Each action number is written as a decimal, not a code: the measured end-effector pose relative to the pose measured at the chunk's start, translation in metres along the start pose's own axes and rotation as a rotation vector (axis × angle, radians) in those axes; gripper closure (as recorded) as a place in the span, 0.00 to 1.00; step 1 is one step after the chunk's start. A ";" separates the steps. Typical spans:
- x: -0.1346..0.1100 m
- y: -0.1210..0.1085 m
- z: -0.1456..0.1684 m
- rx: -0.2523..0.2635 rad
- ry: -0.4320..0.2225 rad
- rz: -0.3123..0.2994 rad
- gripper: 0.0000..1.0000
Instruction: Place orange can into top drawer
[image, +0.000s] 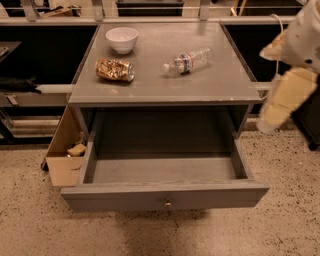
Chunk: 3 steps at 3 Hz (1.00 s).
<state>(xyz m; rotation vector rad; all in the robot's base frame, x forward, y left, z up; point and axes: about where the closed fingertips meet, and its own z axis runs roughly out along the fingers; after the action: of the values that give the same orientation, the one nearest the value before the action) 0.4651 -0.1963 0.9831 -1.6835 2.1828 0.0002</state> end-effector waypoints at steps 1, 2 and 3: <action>-0.059 -0.033 0.009 -0.023 -0.170 0.011 0.00; -0.059 -0.033 0.009 -0.023 -0.171 0.011 0.00; -0.068 -0.037 0.015 -0.021 -0.190 0.003 0.00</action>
Offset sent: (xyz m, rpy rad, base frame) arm 0.0395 0.0414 0.0122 0.1425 -0.0173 0.0294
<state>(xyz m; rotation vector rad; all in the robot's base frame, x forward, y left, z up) 0.5183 -0.1395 0.9979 -1.6200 2.0512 0.1767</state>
